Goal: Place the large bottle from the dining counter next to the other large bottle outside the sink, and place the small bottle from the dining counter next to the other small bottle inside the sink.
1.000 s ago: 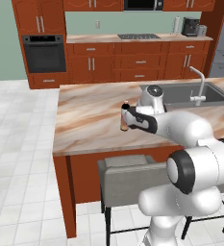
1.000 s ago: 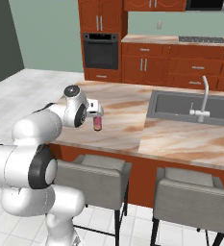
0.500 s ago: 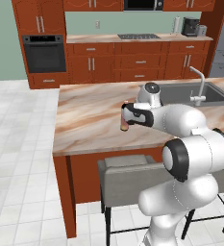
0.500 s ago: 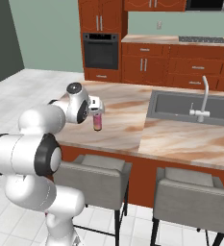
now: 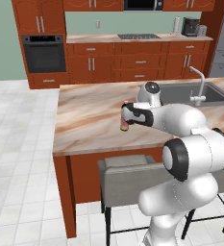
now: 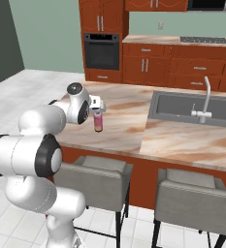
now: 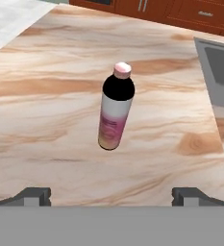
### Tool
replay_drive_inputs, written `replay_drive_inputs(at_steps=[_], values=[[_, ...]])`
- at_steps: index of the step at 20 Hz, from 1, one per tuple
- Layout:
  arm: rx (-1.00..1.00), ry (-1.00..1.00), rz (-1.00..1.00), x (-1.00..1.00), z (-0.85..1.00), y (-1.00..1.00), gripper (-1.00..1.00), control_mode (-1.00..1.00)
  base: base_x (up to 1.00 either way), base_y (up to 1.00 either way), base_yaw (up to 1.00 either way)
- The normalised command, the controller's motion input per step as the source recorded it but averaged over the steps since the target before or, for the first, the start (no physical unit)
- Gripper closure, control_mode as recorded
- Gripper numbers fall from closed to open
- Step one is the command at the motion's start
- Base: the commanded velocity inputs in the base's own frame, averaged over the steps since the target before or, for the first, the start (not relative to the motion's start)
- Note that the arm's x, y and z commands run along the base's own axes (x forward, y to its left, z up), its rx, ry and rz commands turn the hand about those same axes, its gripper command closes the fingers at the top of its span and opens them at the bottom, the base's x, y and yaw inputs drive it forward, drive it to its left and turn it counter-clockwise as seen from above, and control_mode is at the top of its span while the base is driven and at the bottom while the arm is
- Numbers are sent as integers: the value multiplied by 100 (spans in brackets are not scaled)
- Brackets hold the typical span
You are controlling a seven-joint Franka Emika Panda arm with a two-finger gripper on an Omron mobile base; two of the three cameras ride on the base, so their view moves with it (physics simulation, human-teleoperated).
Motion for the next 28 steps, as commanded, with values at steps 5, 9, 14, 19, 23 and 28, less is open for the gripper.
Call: replay_drive_inputs(at_steps=[5,9,14,19,23,28], values=[[0,-3,0,15,0,0,-100,-100,0,0,0],[0,-1,0,34,0,0,-100,-100,0,0,0],[0,-1,0,25,0,2,-100,-100,0,0,0],[0,0,0,23,0,5,-100,-100,0,0,0],[0,0,0,20,0,6,-100,-100,0,0,0],[0,0,-1,8,-1,0,-100,-100,0,0,0]])
